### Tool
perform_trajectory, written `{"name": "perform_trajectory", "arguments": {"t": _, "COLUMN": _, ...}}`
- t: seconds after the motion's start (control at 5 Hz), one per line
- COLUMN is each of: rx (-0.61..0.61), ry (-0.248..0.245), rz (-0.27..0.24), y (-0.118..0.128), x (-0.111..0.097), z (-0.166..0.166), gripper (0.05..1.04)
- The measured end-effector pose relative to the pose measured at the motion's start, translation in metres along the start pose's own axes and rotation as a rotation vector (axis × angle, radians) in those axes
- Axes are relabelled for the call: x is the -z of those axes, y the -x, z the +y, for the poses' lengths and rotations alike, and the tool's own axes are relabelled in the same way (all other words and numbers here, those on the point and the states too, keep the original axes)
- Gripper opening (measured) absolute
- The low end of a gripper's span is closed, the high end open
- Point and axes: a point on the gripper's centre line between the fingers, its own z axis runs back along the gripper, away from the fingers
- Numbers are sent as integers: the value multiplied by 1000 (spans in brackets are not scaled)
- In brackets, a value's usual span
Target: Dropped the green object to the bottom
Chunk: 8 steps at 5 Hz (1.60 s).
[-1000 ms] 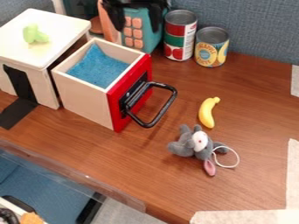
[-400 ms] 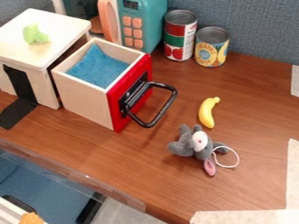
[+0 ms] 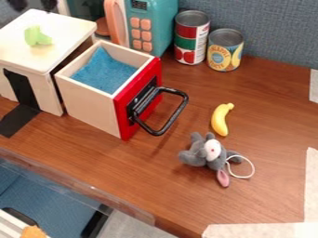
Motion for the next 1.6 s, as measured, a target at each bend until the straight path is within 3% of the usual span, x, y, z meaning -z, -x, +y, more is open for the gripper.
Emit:
{"name": "perform_trajectory", "arguments": {"t": 0.2, "rx": -26, "ry": 26, "rz": 42, "y": 7, "x": 26, "z": 4, "gripper": 1000}}
{"name": "perform_trajectory", "arguments": {"t": 0.4, "rx": -34, "ry": 16, "rz": 100, "y": 4, "x": 46, "z": 4, "gripper": 1000}}
{"name": "perform_trajectory", "arguments": {"t": 0.6, "rx": -34, "ry": 17, "rz": 100, "y": 1, "x": 46, "z": -2, "gripper": 949}}
{"name": "perform_trajectory", "arguments": {"t": 1.0, "rx": -33, "ry": 2, "rz": 72, "y": 5, "x": 34, "z": -12, "gripper": 357}}
{"name": "perform_trajectory", "arguments": {"t": 1.2, "rx": -34, "ry": -4, "rz": 68, "y": 5, "x": 30, "z": -14, "gripper": 143}}
{"name": "perform_trajectory", "arguments": {"t": 1.4, "rx": -45, "ry": 1, "rz": 77, "y": 8, "x": 34, "z": -15, "gripper": 82}}
{"name": "perform_trajectory", "arguments": {"t": 1.6, "rx": -58, "ry": 15, "rz": 39, "y": 5, "x": 26, "z": -18, "gripper": 233}}
